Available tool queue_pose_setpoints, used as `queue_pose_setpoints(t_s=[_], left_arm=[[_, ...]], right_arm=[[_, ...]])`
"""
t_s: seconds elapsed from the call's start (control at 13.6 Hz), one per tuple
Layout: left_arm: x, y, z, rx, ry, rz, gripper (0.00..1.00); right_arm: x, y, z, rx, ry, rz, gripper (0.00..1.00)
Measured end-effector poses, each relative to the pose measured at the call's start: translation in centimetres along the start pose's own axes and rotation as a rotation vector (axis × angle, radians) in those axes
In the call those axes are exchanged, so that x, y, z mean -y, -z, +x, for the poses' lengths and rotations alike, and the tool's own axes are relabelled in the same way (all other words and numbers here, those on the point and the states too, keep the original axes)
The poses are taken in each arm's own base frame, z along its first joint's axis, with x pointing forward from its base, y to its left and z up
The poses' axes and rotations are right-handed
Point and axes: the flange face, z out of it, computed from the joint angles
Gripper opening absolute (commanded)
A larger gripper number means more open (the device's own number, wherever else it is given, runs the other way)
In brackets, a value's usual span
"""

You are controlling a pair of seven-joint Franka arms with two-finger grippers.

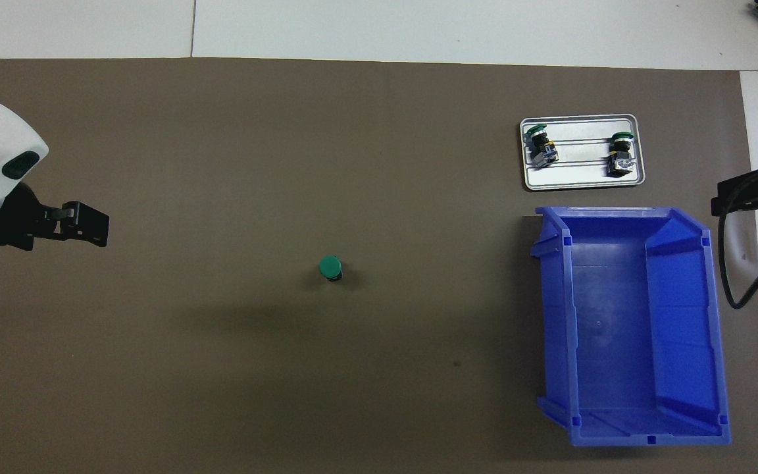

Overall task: Place and press button with both arms
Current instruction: 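Swing the left gripper over the green button and press down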

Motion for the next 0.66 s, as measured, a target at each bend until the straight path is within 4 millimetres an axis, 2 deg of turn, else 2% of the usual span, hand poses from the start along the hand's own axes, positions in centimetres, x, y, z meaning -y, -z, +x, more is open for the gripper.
queue_pose_setpoints(t_s=[0.15, 0.3, 0.44, 0.66], left_arm=[[-4.7, -0.7, -0.7, -0.024, -0.019, -0.018, 0.39], [-9.4, -2.9, -0.3, -0.062, -0.032, -0.061, 0.15], [-13.6, -6.3, 0.9, -0.097, 0.000, -0.103, 0.04], [-17.1, -10.1, 1.8, -0.100, -0.014, -0.121, 0.02]], right_arm=[[0.0, 0.0, 0.0, 0.000, 0.000, 0.000, 1.00], [0.0, 0.0, 0.0, 0.000, 0.000, 0.000, 1.00], [0.0, 0.0, 0.0, 0.000, 0.000, 0.000, 1.00], [0.0, 0.0, 0.0, 0.000, 0.000, 0.000, 1.00]])
